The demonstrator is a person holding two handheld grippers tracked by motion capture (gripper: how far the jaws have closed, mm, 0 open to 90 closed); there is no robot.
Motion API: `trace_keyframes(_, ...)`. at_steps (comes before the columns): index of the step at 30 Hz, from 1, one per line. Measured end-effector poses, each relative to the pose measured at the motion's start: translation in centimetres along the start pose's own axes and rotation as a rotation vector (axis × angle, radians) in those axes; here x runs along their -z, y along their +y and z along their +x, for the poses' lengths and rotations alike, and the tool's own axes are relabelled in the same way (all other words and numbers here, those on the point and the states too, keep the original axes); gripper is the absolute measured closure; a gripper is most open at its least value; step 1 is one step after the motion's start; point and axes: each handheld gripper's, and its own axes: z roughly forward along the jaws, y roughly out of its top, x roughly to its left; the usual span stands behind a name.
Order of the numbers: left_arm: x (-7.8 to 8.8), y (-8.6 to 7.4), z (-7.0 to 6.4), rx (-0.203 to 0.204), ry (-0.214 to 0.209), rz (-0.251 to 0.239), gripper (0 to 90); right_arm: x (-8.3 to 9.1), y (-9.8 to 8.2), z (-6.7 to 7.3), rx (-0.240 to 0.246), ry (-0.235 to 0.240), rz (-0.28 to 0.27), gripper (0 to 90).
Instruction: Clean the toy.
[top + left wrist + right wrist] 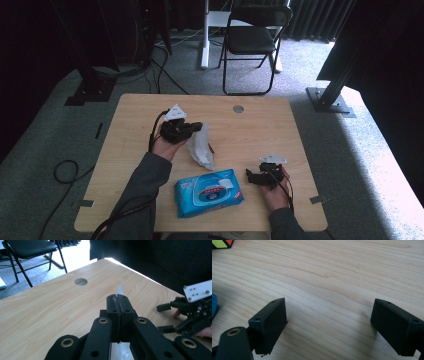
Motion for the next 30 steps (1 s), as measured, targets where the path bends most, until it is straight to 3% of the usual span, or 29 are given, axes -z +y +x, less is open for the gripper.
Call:
trace_keyframes(6,0.0,0.8,0.6,0.031,0.028,-0.051,89.3,0.0,0.0,0.0,0.000,0.000,-0.001,13.0)
trace_keyframes(12,-0.4,1.1,0.8,0.032,0.051,-0.056,89.2,0.0,0.0,0.0,0.001,0.000,0.000,13.1)
trace_keyframes(16,-1.2,0.1,0.7,0.005,0.066,0.001,89.0,0.0,0.0,0.0,-0.001,0.000,0.000,13.0)
trace_keyframes(21,-2.6,-2.5,0.6,-0.019,0.075,0.101,88.8,0.0,0.0,0.0,0.000,0.001,0.001,13.1)
trace_keyframes(23,-2.8,-2.9,0.5,-0.019,0.073,0.113,88.8,0.0,0.0,0.0,0.000,0.000,0.001,13.1)
trace_keyframes(24,-3.5,-4.0,0.4,-0.026,0.072,0.148,88.8,0.0,0.0,0.0,0.000,0.000,0.001,13.1)
trace_keyframes(28,-4.6,-5.5,0.3,-0.018,0.066,0.190,88.7,0.0,0.0,0.0,0.000,0.000,0.001,13.1)
trace_keyframes(30,-4.6,-5.5,0.3,-0.018,0.066,0.190,88.6,0.0,0.0,0.0,0.000,0.000,0.001,13.1)
